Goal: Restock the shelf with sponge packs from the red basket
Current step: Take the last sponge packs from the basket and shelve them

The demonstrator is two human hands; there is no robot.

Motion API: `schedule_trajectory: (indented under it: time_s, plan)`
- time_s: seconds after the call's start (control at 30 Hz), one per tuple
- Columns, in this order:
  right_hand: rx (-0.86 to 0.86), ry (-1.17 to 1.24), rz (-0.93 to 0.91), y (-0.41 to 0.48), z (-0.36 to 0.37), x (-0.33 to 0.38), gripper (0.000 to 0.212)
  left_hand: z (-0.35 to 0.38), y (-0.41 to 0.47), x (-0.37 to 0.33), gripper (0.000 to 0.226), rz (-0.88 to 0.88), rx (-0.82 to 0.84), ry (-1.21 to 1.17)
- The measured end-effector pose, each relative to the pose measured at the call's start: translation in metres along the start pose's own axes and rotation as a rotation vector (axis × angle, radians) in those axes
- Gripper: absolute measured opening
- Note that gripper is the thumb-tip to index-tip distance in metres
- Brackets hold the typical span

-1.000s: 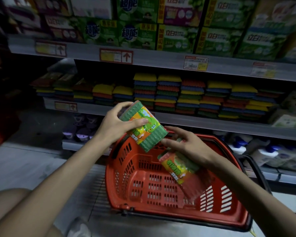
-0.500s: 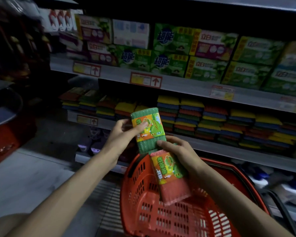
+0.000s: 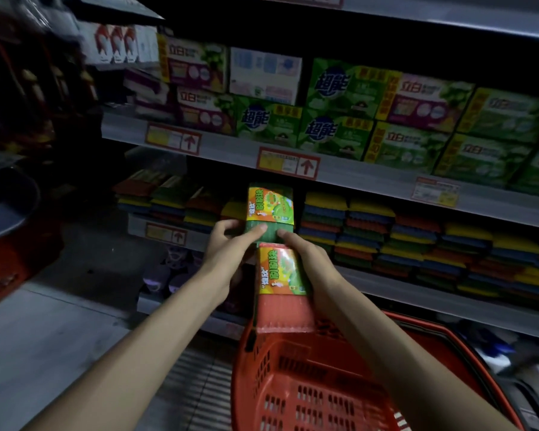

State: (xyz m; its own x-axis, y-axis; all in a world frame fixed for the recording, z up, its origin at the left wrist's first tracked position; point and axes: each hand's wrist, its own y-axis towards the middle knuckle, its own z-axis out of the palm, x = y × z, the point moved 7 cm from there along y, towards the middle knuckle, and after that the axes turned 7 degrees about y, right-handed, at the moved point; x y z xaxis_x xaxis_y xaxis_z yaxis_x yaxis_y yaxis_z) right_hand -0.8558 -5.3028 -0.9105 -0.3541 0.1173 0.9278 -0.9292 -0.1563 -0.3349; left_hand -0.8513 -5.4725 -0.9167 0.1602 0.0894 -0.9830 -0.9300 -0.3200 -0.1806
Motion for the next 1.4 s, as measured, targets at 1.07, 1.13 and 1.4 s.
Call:
schedule_trajectory:
  time_s: [1.07,1.13,1.4]
  plan:
    - [-0.074,-0.114,-0.257,0.011,-0.002,0.024,0.073,0.039,0.047,-0.011,0.062,-0.044,-0.114,-0.203]
    - [-0.094,-0.152,-0.267,0.013,-0.004,0.023,0.078,0.039,0.047,-0.007,0.07,-0.085,-0.105,-0.244]
    - [-0.13,-0.431,-0.352,0.008,-0.017,0.02,0.079,0.04,0.046,0.005,0.067,-0.207,-0.166,-0.393]
